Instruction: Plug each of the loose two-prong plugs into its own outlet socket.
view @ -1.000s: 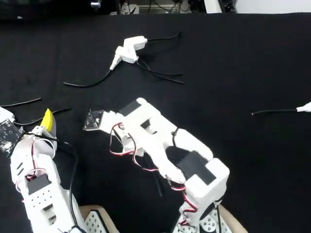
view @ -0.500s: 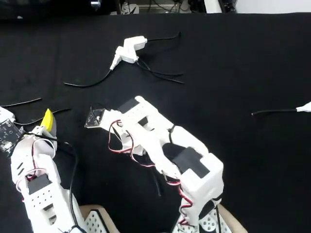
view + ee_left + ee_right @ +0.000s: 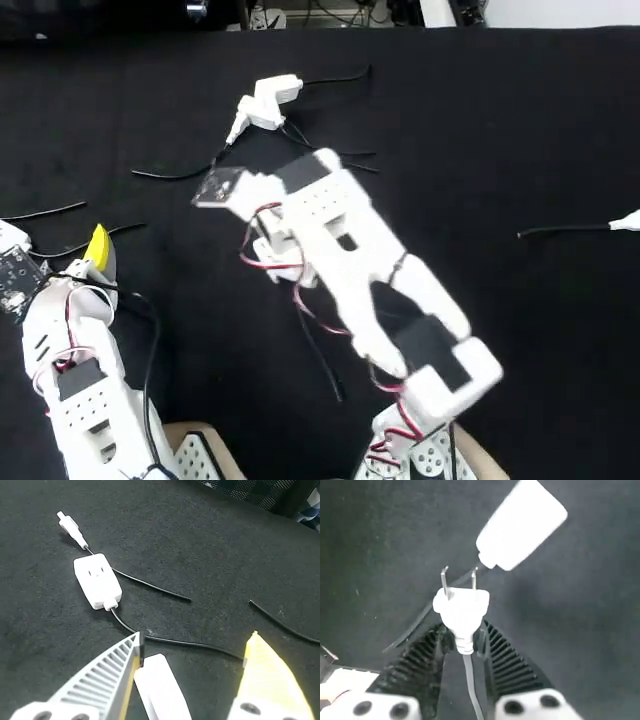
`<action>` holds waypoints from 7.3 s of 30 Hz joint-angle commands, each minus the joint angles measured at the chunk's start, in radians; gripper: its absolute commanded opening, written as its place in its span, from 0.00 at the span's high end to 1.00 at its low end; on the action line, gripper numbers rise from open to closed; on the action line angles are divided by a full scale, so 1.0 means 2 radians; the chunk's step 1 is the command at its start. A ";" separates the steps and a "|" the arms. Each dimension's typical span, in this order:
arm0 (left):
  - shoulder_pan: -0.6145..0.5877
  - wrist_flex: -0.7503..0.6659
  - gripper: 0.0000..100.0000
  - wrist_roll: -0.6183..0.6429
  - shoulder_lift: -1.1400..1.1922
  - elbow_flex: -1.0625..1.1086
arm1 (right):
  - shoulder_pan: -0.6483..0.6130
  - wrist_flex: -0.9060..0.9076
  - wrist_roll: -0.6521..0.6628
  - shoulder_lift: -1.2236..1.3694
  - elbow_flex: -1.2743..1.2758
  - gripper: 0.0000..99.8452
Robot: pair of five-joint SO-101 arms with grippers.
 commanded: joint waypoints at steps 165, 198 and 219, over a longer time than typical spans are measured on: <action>0.102 0.054 0.67 -0.005 -0.005 0.009 | -0.081 0.023 -0.133 0.237 -0.224 0.86; -0.254 0.152 0.67 -0.107 -0.005 0.008 | -0.128 -0.073 -0.076 0.248 -0.115 0.87; -0.265 0.152 0.67 -0.107 -0.005 0.008 | -0.098 -0.041 -0.073 0.247 -0.190 0.76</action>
